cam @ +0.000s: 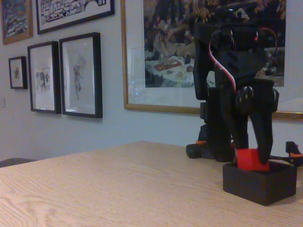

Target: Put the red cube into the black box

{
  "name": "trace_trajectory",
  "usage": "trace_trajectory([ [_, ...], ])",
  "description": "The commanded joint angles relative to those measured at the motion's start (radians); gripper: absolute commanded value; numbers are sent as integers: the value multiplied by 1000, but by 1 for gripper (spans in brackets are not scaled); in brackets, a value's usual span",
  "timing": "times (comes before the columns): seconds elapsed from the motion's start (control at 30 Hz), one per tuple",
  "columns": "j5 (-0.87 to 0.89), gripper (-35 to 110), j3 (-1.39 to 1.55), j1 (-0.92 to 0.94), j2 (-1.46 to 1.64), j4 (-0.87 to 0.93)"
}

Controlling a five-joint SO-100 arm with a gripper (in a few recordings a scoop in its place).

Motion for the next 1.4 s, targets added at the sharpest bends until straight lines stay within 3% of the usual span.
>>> trace_trajectory([
  [0.0,0,-12,-51,20,-9,15],
  [0.27,-15,-10,-100,18,-8,52],
  [0.4,-52,2,-124,15,-21,77],
  [0.67,-72,10,-172,14,-52,124],
  [1.37,-112,19,-204,15,-74,150],
])
